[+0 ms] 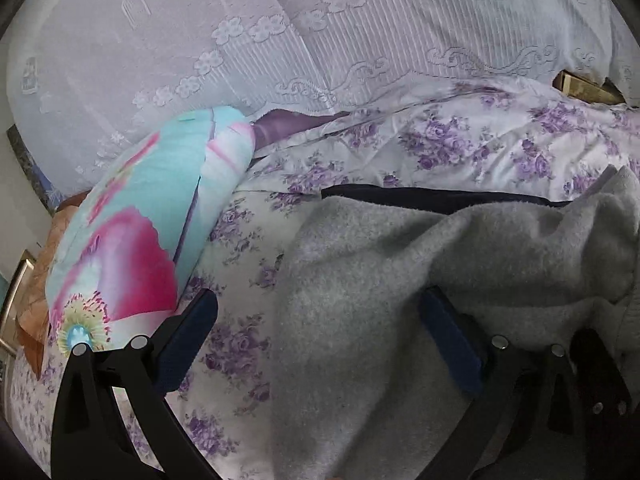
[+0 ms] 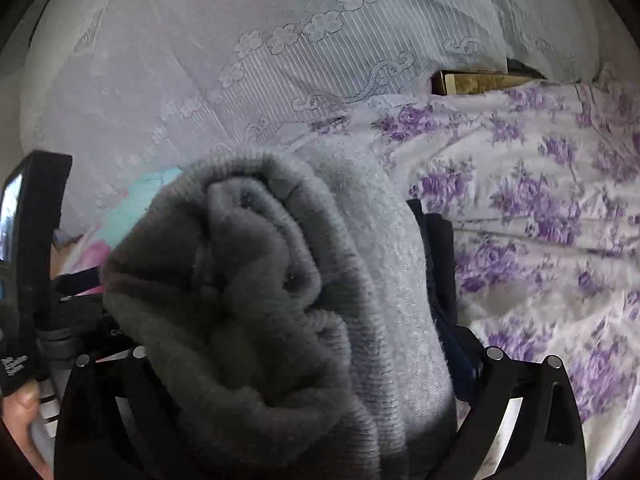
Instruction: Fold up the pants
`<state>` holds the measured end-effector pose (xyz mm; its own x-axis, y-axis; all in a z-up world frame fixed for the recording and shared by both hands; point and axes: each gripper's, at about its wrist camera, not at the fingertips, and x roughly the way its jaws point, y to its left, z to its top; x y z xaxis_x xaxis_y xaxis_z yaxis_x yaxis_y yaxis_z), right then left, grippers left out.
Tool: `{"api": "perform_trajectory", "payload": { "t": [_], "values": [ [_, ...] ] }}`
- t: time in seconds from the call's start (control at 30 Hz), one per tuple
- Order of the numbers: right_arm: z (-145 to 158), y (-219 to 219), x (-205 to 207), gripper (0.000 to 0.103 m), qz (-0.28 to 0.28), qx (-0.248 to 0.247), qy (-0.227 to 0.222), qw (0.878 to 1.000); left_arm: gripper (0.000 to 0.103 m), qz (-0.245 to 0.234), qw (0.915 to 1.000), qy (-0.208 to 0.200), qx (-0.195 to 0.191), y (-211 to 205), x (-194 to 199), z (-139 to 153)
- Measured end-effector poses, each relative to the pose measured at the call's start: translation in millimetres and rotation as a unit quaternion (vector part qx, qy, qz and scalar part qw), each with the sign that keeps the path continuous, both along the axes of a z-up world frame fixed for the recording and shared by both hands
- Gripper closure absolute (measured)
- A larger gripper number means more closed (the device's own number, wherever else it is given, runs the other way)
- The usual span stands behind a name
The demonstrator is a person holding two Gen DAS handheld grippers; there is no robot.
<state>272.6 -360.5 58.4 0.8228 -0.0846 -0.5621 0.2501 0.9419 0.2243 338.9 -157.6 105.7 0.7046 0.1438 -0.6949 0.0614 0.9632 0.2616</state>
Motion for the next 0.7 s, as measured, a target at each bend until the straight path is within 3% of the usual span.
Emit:
{"api": "perform_trajectory", "payload": {
  "t": [0.1, 0.2, 0.23, 0.3, 0.33, 0.4, 0.53, 0.7],
  "values": [
    [27, 13, -26, 0.004, -0.001, -0.027, -0.046, 0.999, 0.004, -0.014, 0.9996, -0.010, -0.021, 5, -6, 10],
    [55, 35, -51, 0.003, -0.020, -0.107, -0.102, 0.989, 0.004, -0.010, 0.9992, -0.022, -0.033, 10, -13, 15],
    [60, 43, -52, 0.003, -0.028, -0.142, -0.102, 0.984, 0.004, -0.010, 0.9989, -0.026, -0.037, 11, -15, 15],
    [55, 43, -34, 0.003, -0.043, -0.174, -0.049, 0.983, 0.004, -0.009, 0.9987, -0.038, -0.033, 10, -21, 15],
    [39, 37, -16, 0.003, -0.033, -0.163, 0.002, 0.986, 0.004, -0.006, 0.9986, -0.046, -0.027, 10, -24, 15],
    [19, 24, -3, 0.003, -0.022, -0.124, 0.036, 0.991, 0.004, -0.001, 0.9981, -0.060, -0.015, 12, -32, 17],
    [27, 24, -20, 0.003, -0.023, -0.108, 0.003, 0.994, 0.004, -0.011, 0.9981, -0.060, -0.011, 16, -41, 21],
    [47, 39, -63, 0.003, -0.034, -0.151, -0.055, 0.986, 0.004, -0.013, 0.9972, -0.071, -0.018, 23, -62, 31]
  ]
}}
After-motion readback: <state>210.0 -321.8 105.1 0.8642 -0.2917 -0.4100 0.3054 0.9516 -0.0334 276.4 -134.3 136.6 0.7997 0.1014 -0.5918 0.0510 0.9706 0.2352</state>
